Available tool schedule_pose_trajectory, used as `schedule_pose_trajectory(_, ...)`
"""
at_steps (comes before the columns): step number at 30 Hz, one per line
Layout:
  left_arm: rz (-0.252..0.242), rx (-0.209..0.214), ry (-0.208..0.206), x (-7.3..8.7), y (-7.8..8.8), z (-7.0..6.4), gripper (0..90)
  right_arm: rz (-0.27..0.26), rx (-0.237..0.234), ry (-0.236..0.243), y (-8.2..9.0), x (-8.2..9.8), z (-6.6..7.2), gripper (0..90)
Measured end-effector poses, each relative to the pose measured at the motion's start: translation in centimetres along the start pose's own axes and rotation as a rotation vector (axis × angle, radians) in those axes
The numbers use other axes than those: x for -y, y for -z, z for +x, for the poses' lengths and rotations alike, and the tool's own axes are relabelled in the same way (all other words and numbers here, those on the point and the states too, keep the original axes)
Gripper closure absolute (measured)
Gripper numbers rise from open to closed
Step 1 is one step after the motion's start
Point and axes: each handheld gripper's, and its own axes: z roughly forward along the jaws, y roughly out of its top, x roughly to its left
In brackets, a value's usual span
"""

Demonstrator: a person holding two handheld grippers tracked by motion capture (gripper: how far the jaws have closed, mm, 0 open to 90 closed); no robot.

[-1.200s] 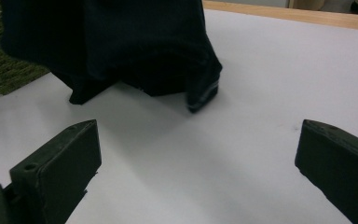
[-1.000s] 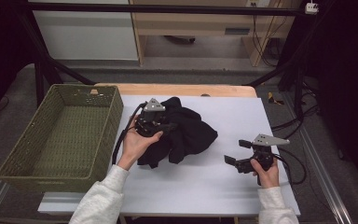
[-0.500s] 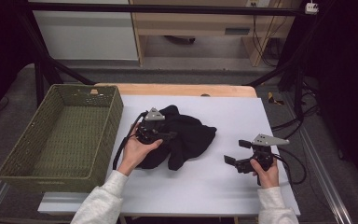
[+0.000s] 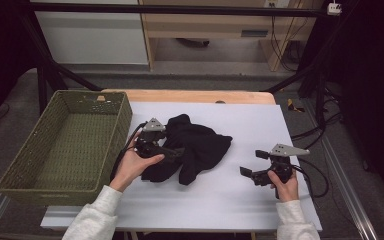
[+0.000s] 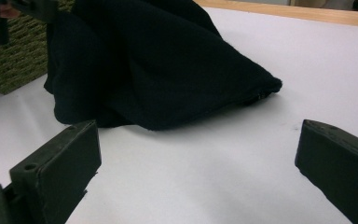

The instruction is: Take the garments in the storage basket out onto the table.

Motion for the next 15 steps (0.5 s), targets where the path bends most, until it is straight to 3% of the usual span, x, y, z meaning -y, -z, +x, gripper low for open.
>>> schedule_pose_trajectory(4,0.001,-0.024,0.001,0.7,1.3,0.1,1.7,0.000,-0.002,0.000,0.0,0.0,0.1,0.7)
schedule_pose_trajectory(8,-0.024,-0.011,0.007,1.4,2.6,0.3,1.6,0.003,-0.003,0.003,-0.2,0.0,0.2,0.7)
schedule_pose_trajectory(13,-0.057,-0.024,0.049,2.9,3.7,0.5,1.7,0.007,-0.002,0.007,-0.4,-0.1,0.5,0.7)
schedule_pose_trajectory(15,-0.057,-0.031,0.044,3.4,3.9,0.4,1.6,0.010,-0.004,0.010,-0.5,-0.2,0.7,0.7)
